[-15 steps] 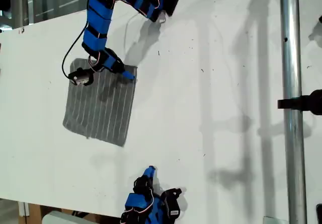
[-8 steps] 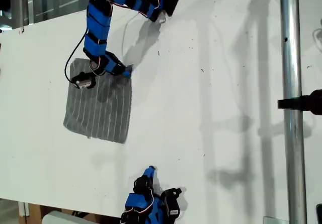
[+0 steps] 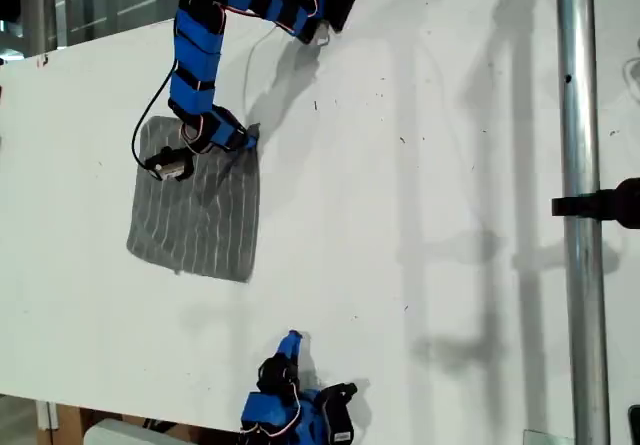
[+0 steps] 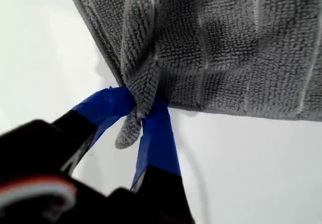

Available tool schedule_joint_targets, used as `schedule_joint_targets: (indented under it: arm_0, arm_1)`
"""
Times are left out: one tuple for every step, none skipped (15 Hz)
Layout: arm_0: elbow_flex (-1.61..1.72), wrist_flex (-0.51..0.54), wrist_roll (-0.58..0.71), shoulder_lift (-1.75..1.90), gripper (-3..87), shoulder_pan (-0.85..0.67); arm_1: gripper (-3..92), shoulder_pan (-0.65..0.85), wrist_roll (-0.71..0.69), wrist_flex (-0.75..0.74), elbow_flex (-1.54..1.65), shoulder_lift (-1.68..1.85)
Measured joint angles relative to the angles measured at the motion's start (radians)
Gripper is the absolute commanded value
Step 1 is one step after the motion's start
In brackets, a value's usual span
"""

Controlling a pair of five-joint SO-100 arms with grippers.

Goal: Grasp corners of a towel and fold twice.

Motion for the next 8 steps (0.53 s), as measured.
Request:
schedule_joint_targets:
  arm_0:
    - [-0.071,-0.011,0.032,-0.094,-2.7,-0.003]
    - [-0.163,-0.035,0.075,-0.233,-2.7,-0.014]
    - [-0.282,-0.043,0.147,-0.416,-2.7,-0.040]
    - [-0.426,-0.044,0.236,-0.623,-2.7,-0.074]
    - [-0.577,-0.044,0.351,-0.834,-2.7,-0.112]
    - [-0.716,-0.044,0.471,-1.014,-2.7,-0.158]
    - [-0.825,-0.049,0.589,-1.167,-2.7,-0.209]
    - [-0.930,-0.044,0.709,-1.289,-2.6,-0.265]
  arm_1:
    - [-0.2,0.000,0.000,0.000,0.000,0.000]
    - [-0.2,0.000,0.000,0.000,0.000,0.000]
    - [-0.2,-0.002,0.000,0.000,0.000,0.000]
    - [-0.2,-0.002,0.000,-0.003,0.000,0.000]
    - [-0.2,-0.002,0.000,-0.011,0.002,0.000]
    - [-0.2,-0.003,0.000,-0.012,0.003,0.000]
    - [-0.2,-0.006,0.000,-0.012,0.008,0.000]
    - [-0.2,-0.006,0.000,-0.018,0.011,0.003]
